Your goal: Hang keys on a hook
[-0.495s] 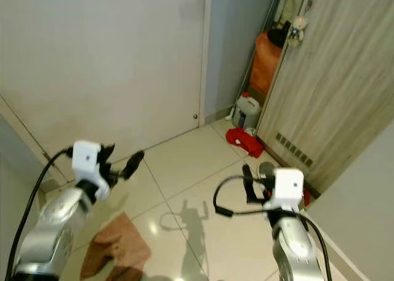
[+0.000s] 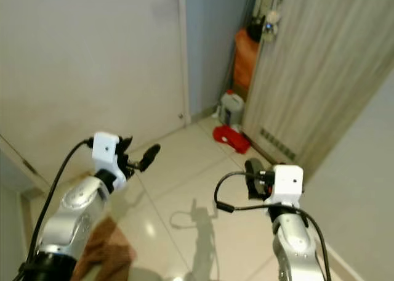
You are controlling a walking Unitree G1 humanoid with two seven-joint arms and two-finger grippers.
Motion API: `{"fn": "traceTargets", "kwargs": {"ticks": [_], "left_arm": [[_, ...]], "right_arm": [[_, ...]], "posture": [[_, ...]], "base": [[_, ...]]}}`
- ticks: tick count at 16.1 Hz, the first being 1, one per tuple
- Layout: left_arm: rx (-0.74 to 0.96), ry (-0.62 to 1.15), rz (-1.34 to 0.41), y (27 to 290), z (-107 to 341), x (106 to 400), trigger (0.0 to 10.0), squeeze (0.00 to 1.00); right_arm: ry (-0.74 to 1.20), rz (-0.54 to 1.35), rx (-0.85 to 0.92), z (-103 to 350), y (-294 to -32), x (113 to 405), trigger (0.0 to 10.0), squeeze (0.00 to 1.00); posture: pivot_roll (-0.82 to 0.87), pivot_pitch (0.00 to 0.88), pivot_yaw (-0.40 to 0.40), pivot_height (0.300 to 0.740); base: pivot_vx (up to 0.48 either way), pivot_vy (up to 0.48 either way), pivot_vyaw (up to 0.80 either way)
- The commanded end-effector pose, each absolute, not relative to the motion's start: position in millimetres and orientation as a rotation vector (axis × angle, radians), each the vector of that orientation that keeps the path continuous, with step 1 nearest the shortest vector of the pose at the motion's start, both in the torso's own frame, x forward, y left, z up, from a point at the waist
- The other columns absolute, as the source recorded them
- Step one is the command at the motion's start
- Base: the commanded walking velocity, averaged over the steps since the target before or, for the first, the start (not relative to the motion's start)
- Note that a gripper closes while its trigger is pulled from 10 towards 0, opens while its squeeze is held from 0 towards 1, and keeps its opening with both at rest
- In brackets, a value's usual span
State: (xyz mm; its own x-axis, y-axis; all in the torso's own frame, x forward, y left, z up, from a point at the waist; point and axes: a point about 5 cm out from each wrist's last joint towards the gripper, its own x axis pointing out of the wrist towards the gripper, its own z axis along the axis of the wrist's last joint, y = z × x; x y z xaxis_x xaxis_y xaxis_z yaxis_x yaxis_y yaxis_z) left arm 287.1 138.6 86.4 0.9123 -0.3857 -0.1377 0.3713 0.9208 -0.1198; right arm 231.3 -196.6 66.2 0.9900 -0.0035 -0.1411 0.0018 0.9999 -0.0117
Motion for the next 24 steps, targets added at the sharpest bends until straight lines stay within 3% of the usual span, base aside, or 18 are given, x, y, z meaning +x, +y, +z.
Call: {"fn": "traceTargets", "kwargs": {"ticks": [1, 3, 14, 17, 19, 24], "left_arm": [[-0.089, 0.165, -0.385, 139.0, 84.1, 286.0, 10.0, 0.0], [-0.134, 0.173, -0.365, 140.5, 80.8, 284.2, 10.0, 0.0], [-0.101, 0.187, -0.287, 154.0, 73.0, 286.8, 10.0, 0.0], [-0.093, 0.191, -0.309, 155.5, 69.7, 275.6, 10.0, 0.0], [-0.063, 0.249, -0.366, 165.2, 61.7, 250.4, 10.0, 0.0], [-0.07, 0.221, -0.338, 164.5, 64.1, 267.1, 10.0, 0.0]], "right_arm": [[0.119, 0.012, -0.012, 70.4, -193.9, 230.9, 10.0, 0.0], [0.14, 0.035, 0.026, 68.5, -188.4, 227.7, 10.0, 0.0], [0.179, 0.04, 0.018, 61.8, -190.6, 228.5, 10.0, 0.0], [0.151, 0.035, -0.004, 67.2, -193.0, 228.5, 10.0, 0.0], [0.173, 0.074, -0.026, 67.3, -190.4, 213.7, 10.0, 0.0], [0.164, 0.058, -0.02, 64.8, -192.1, 216.5, 10.0, 0.0]], "posture": [[-0.14, 0.0, 0.076, 0.74], [-0.14, 0.0, 0.071, 0.74], [-0.1, 0.0, 0.02, 0.74], [-0.11, 0.0, 0.027, 0.74], [-0.1, 0.0, 0.033, 0.74], [-0.11, 0.0, 0.043, 0.74]], "base": [[0.0, -0.45, 0.0], [0.0, -0.444, -0.37], [-0.029, 0.0, -0.66], [0.0, 0.0, -0.65], [0.0, 0.0, -0.66], [0.0, 0.0, -0.65]]}}
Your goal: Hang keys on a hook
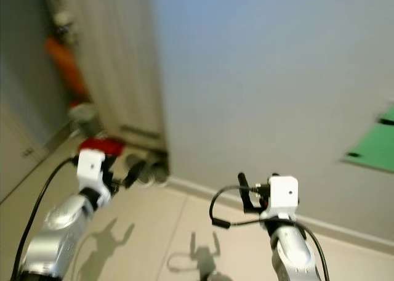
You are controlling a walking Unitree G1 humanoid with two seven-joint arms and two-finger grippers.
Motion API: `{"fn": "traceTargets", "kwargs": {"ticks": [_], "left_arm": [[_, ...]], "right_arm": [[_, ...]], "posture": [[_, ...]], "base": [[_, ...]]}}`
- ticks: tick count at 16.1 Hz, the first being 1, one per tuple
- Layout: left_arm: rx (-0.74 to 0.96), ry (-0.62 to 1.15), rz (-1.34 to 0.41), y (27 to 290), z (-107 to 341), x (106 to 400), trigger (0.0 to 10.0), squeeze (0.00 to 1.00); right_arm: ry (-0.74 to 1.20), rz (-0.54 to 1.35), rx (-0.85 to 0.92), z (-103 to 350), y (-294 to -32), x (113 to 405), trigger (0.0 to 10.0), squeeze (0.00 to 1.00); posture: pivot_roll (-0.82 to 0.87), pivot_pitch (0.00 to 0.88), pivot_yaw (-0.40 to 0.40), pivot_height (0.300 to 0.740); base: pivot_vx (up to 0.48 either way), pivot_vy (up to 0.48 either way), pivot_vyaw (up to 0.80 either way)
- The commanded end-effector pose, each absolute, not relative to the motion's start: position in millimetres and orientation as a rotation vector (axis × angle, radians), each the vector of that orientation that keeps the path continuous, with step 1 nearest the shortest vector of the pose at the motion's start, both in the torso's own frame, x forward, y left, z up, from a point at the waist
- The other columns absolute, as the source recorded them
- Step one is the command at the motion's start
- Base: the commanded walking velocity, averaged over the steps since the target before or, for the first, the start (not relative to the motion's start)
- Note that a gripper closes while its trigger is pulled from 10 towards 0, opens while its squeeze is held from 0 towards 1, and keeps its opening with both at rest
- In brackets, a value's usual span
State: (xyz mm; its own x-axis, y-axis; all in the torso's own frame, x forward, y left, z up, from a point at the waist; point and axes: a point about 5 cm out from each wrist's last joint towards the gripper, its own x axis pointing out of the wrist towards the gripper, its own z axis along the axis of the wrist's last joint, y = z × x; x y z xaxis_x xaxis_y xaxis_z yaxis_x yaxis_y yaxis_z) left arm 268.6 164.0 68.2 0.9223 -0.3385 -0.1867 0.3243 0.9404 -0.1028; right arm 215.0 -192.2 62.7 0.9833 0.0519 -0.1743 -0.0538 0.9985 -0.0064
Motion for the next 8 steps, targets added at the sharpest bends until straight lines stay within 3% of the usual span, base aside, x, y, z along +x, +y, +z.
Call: {"fn": "traceTargets", "kwargs": {"ticks": [1, 5, 8], "left_arm": [[-0.059, 0.22, -0.34, 165.6, 66.1, 268.5, 10.0, 0.0], [-0.082, 0.195, -0.357, 159.8, 68.0, 276.3, 10.0, 0.0], [-0.1, 0.193, -0.325, 165.8, 63.6, 264.3, 10.0, 0.0]], "right_arm": [[0.163, 0.051, -0.02, 64.0, -192.4, 217.8, 10.0, 0.0], [0.167, 0.044, -0.023, 58.5, -194.8, 223.6, 10.0, 0.0], [0.181, 0.043, -0.028, 54.3, -200.9, 217.2, 10.0, 0.0]], "posture": [[-0.11, 0.0, 0.044, 0.74], [-0.13, 0.0, 0.055, 0.74], [-0.13, 0.0, 0.043, 0.74]], "base": [[0.0, 0.0, -0.64], [0.263, -0.398, -0.65], [0.284, -0.385, -0.65]]}}
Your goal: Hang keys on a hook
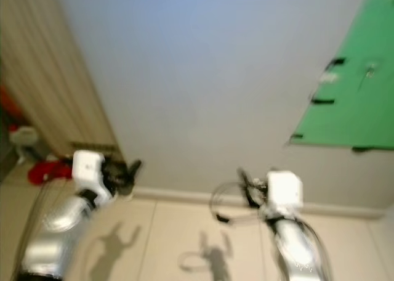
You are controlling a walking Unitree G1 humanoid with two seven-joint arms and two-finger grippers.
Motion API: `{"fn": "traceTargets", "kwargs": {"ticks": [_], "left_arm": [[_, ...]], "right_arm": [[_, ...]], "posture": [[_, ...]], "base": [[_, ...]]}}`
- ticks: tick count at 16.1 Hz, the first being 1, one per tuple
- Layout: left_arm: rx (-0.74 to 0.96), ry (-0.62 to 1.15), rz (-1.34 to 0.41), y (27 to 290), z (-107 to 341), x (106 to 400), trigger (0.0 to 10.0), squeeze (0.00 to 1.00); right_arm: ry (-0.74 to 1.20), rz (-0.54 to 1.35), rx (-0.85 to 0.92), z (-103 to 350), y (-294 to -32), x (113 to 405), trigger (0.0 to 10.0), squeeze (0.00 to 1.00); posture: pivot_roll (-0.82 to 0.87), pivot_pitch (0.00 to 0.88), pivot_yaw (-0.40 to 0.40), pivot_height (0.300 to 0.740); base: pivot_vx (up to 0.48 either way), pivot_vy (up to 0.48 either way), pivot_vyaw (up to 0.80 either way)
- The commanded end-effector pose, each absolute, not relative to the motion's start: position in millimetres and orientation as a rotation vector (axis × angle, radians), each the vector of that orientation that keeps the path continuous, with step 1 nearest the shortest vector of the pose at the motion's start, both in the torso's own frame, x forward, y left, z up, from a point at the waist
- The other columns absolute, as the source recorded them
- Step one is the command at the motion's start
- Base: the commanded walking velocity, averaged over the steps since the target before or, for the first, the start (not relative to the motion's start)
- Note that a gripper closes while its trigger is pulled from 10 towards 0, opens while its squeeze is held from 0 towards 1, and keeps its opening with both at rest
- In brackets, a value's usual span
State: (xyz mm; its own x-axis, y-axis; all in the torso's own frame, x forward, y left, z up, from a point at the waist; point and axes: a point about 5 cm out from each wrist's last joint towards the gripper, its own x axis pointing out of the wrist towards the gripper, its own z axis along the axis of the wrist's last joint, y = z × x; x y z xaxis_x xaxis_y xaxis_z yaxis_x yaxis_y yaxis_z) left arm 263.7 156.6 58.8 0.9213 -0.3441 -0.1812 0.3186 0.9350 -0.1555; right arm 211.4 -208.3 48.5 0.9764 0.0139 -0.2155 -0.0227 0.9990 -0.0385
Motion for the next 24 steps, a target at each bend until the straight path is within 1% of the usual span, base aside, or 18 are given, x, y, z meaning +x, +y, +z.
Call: {"fn": "traceTargets", "kwargs": {"ticks": [1, 3, 5, 7, 9, 12, 15, 19, 22, 24], "left_arm": [[-0.108, 0.183, -0.337, 163.1, 64.4, 265.0, 10.0, 0.0], [-0.08, 0.164, -0.361, 156.8, 71.6, 271.5, 10.0, 0.0], [-0.08, 0.178, -0.324, 165.6, 71.5, 277.0, 10.0, 0.0], [-0.067, 0.214, -0.227, 173.2, 66.2, 282.6, 10.0, 0.0], [-0.06, 0.236, -0.261, 161.2, 59.8, 274.4, 10.0, 0.0], [-0.032, 0.223, -0.298, 155.2, 62.4, 276.6, 10.0, 0.0], [-0.048, 0.212, -0.279, 158.6, 64.6, 282.5, 10.0, 0.0], [-0.074, 0.203, -0.311, 154.4, 65.1, 281.8, 10.0, 0.0], [-0.098, 0.18, -0.269, 161.3, 65.1, 281.0, 10.0, 0.0], [-0.091, 0.128, -0.257, 168.2, 69.0, 278.1, 10.0, 0.0]], "right_arm": [[0.193, 0.049, -0.031, 51.5, -203.2, 213.8, 10.0, 0.0], [0.19, 0.045, -0.034, 49.2, -205.5, 213.9, 10.0, 0.0], [0.186, 0.035, -0.021, 46.4, -206.1, 214.6, 10.0, 0.0], [0.187, 0.034, -0.007, 44.5, -206.0, 214.8, 10.0, 0.0], [0.177, -0.006, 0.034, 43.5, -209.0, 214.1, 10.0, 0.0], [0.162, -0.029, 0.041, 44.8, -212.2, 215.0, 10.0, 0.0], [0.152, -0.025, 0.019, 49.1, -212.9, 217.1, 10.0, 0.0], [0.145, -0.017, 0.004, 54.6, -209.5, 218.0, 10.0, 0.0], [0.138, -0.009, -0.011, 57.6, -206.4, 216.3, 10.0, 0.0], [0.131, -0.002, -0.018, 61.0, -204.3, 212.6, 10.0, 0.0]], "posture": [[-0.13, 0.0, 0.041, 0.74], [-0.13, 0.0, 0.046, 0.74], [-0.14, 0.0, 0.049, 0.74], [-0.15, 0.0, 0.052, 0.74], [-0.15, 0.0, 0.051, 0.74], [-0.15, 0.0, 0.054, 0.74], [-0.15, 0.0, 0.054, 0.74], [-0.16, 0.0, 0.053, 0.74], [-0.16, 0.0, 0.052, 0.74], [-0.16, 0.0, 0.044, 0.74]], "base": [[0.289, -0.382, -0.64], [0.0, 0.0, -0.65], [0.0, 0.0, -0.65], [0.0, 0.0, -0.65], [0.0, 0.0, -0.65], [0.0, 0.0, -0.65], [0.0, 0.0, -0.64], [0.0, 0.0, -0.65], [0.0, 0.0, -0.65], [0.0, 0.0, -0.65]]}}
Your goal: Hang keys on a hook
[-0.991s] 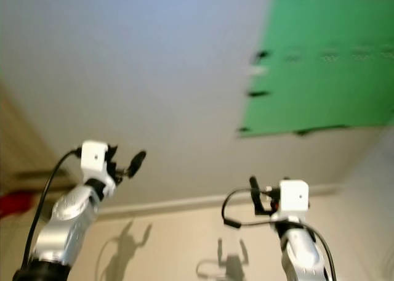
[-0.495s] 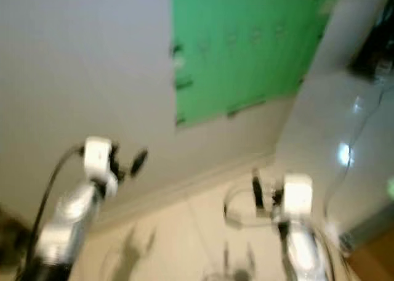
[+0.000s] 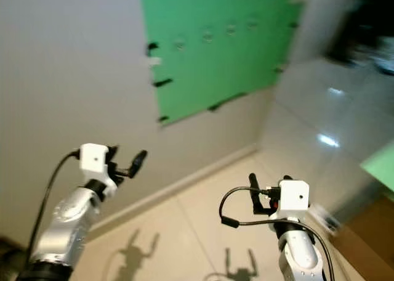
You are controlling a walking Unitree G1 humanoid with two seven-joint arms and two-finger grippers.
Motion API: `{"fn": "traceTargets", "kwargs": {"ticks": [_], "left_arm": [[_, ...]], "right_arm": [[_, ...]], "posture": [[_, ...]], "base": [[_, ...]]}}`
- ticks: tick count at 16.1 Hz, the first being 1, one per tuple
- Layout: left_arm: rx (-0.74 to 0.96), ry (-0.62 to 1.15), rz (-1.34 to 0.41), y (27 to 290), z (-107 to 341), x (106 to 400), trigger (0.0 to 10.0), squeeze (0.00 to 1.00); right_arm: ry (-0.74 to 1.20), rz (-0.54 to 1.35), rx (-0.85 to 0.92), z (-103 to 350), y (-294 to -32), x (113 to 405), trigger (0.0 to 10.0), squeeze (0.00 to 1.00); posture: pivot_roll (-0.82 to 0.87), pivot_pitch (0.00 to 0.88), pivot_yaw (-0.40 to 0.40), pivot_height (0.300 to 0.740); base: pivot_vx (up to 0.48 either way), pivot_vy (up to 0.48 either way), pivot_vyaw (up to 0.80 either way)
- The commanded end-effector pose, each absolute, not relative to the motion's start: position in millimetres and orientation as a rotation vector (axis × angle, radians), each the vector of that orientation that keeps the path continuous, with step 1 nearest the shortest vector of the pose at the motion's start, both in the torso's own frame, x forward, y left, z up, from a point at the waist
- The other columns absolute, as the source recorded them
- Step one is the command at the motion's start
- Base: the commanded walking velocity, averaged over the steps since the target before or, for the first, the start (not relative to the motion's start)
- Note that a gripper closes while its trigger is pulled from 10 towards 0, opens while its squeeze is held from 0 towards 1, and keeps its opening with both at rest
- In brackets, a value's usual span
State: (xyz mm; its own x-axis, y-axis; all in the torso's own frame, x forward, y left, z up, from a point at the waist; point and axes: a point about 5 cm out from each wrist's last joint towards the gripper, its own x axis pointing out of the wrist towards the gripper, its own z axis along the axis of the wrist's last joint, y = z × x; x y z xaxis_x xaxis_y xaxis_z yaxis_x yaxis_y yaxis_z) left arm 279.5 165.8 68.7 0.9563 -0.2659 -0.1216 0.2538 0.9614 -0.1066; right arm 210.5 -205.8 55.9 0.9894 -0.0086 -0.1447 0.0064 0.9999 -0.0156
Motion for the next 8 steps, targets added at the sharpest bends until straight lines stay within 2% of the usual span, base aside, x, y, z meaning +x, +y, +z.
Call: {"fn": "traceTargets", "kwargs": {"ticks": [1, 8], "left_arm": [[-0.1, 0.137, -0.268, 166.9, 68.4, 278.1, 10.0, 0.0], [-0.077, 0.152, -0.266, 165.2, 67.5, 281.9, 10.0, 0.0]], "right_arm": [[0.133, 0.0, -0.018, 61.8, -204.0, 211.9, 10.0, 0.0], [0.137, 0.002, -0.019, 64.2, -201.8, 211.7, 10.0, 0.0]], "posture": [[-0.16, 0.0, 0.043, 0.74], [-0.16, 0.0, 0.048, 0.74]], "base": [[0.0, 0.0, -0.65], [0.0, 0.0, -0.65]]}}
